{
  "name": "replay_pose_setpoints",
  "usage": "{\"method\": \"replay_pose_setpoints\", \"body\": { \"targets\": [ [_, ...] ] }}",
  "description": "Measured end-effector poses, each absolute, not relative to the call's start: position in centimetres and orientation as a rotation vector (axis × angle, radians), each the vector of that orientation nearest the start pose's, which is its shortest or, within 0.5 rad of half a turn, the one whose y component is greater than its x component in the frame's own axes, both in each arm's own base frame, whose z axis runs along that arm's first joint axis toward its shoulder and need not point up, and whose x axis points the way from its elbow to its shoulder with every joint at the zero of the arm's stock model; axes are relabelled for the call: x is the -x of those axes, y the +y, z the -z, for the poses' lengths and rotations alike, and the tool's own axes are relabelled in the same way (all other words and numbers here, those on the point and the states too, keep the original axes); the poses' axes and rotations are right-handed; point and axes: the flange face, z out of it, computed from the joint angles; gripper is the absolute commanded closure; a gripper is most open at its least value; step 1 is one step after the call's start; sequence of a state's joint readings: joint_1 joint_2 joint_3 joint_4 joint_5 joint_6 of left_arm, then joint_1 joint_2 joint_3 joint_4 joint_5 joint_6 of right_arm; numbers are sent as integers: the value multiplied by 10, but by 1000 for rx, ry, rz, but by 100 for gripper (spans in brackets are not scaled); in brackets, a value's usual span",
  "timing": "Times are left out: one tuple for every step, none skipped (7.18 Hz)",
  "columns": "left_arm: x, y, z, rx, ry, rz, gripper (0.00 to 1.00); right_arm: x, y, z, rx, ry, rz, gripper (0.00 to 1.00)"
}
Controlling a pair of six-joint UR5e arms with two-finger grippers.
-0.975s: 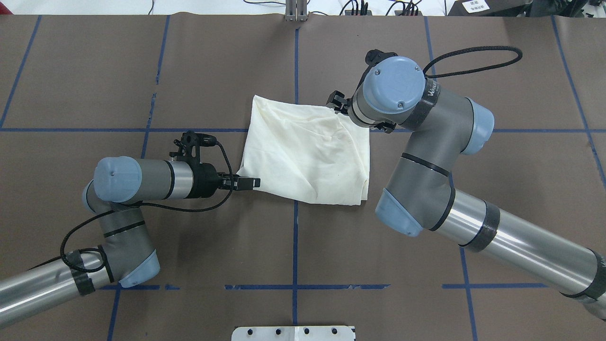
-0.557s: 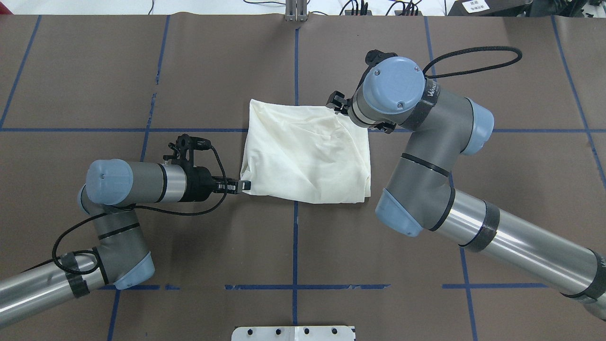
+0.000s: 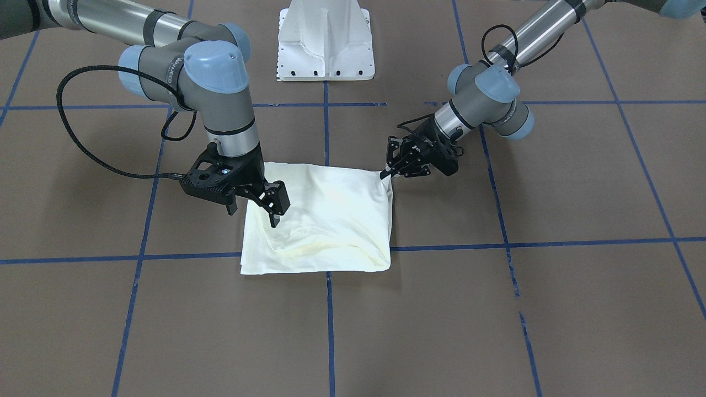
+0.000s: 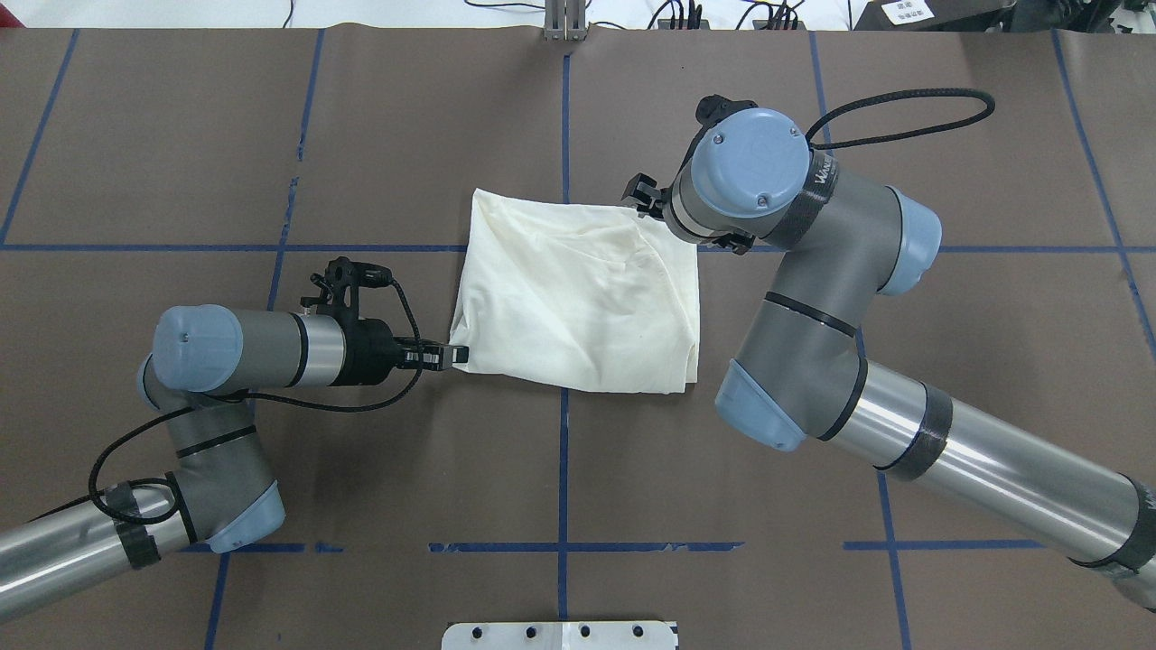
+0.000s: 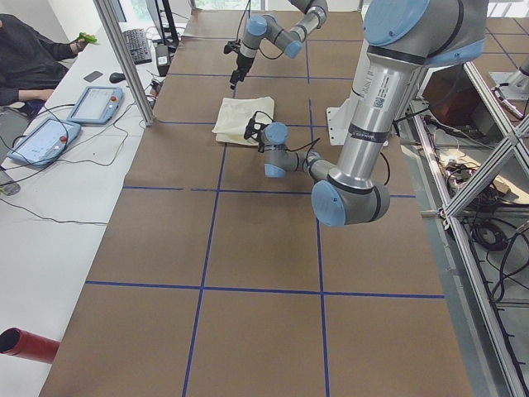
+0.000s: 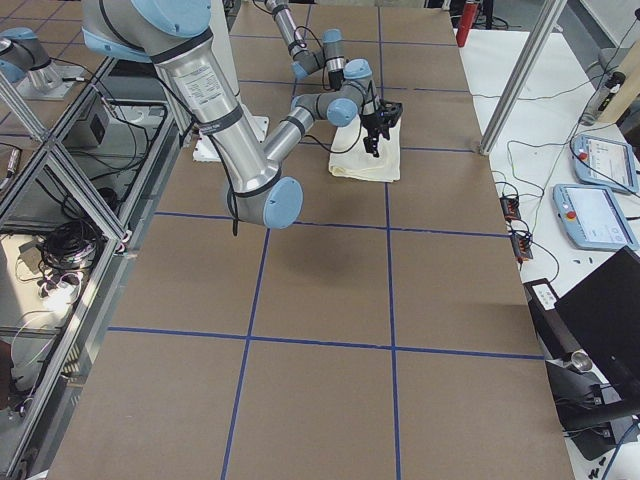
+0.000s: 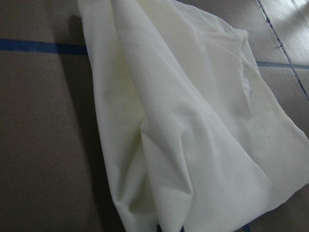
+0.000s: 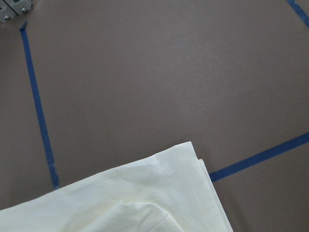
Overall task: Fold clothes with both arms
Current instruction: 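Press the left gripper along the shirt's side to tidy the fold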
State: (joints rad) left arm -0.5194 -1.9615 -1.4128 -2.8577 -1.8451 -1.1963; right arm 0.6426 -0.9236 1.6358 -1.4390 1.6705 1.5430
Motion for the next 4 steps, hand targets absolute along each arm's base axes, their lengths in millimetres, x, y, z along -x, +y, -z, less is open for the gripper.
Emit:
{"method": "replay_pose_setpoints", "body": {
  "targets": [
    [-494, -421, -369, -454, 1455, -93, 32, 481, -514, -236, -192, -838, -535, 0],
    [-473, -434, -369, -442, 1462, -96, 34, 481, -514, -236, -191, -839, -535, 0],
    [-461, -440, -363, -408, 1487, -64, 35, 482, -514, -236, -191, -840, -536, 0],
    [-461, -444, -346, -363, 1526, -3, 35, 482, -514, -235, -190, -841, -538, 0]
  ]
}}
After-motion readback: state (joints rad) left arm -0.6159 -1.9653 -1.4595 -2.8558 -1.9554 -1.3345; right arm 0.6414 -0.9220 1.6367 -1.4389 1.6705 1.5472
